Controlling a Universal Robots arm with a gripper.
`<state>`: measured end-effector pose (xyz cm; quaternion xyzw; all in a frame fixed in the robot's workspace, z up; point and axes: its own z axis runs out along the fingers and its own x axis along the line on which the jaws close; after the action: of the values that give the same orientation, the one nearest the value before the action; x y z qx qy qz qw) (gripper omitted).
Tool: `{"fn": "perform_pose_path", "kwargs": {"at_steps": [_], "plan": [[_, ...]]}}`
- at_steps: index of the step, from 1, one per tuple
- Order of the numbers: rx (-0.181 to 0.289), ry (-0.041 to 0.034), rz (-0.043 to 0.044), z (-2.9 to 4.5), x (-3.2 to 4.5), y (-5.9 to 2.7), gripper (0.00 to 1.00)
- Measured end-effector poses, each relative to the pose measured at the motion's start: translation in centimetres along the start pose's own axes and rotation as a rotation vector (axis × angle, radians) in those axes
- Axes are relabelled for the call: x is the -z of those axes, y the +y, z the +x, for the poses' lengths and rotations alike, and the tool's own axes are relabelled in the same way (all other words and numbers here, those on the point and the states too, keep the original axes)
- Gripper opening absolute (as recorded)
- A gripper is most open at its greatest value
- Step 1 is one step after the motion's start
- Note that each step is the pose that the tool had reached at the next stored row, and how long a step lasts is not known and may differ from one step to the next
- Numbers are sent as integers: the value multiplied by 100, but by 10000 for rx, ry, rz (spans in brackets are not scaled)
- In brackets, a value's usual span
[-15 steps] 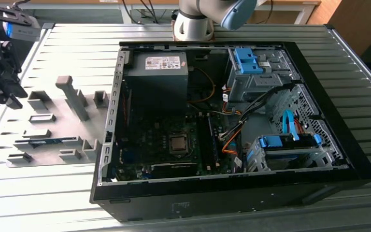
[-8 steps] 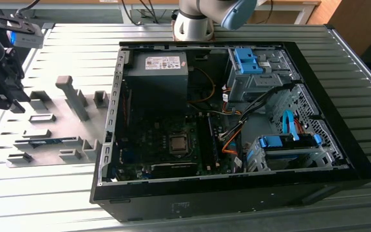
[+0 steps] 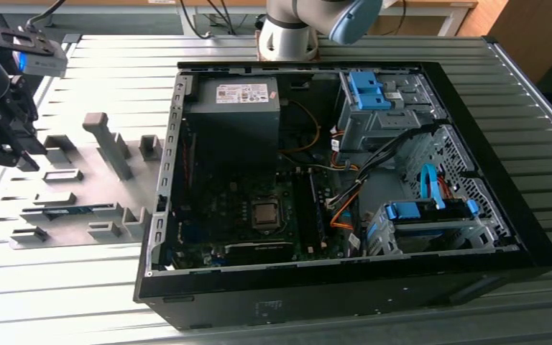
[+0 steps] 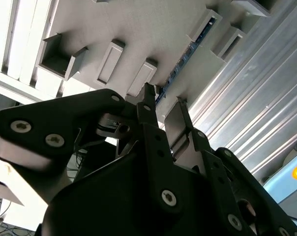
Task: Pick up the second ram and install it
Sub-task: 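Pick up the second ram and move it above second insertion slot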
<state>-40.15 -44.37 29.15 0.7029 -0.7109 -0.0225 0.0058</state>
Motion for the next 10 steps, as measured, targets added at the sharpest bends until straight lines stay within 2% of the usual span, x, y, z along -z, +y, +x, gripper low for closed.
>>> {"fn": "perform_pose_path", "kwargs": {"at_steps": [10], "plan": [[-1, 1, -2, 8, -52, -2, 36]]}}
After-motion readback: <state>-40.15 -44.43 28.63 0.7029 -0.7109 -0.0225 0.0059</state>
